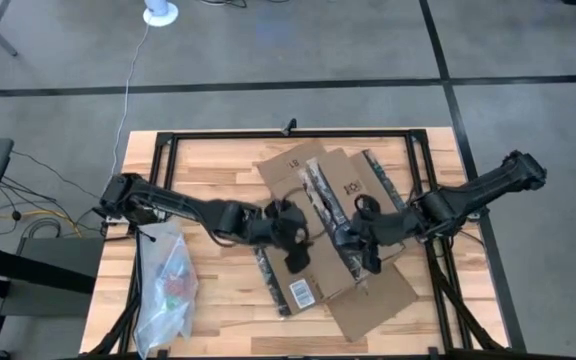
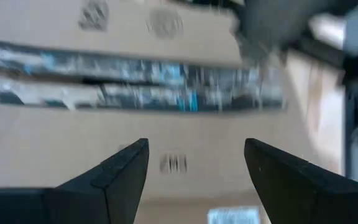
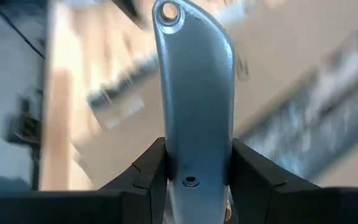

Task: Unpack boxes
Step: Break down the box until it is fully flat

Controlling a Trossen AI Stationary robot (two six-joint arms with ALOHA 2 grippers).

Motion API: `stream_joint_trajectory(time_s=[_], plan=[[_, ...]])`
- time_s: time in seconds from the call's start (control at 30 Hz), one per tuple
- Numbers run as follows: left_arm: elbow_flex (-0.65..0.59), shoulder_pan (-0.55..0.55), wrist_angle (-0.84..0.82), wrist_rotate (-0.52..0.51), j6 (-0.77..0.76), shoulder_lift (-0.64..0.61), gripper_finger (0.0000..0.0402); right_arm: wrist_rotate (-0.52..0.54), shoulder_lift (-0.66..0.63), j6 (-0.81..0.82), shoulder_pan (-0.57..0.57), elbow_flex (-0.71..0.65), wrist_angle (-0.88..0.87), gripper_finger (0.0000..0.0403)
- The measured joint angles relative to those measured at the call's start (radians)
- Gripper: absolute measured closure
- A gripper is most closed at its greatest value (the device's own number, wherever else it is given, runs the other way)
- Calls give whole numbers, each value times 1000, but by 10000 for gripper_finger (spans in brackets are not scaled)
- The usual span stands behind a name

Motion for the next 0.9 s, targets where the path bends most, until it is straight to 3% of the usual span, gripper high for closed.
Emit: stream_joint_trajectory(time_s=[0.17,0.5,0.9], plan=[[0,64,90,-11,-53,-54,151,-1,0,-149,-69,28,-15,287],[0,98,215,-25,-75,-57,151,3,1,-277,-280,28,-11,287],[-2,140,348,-97,-77,36,151,1,26,-296,-314,27,69,287]])
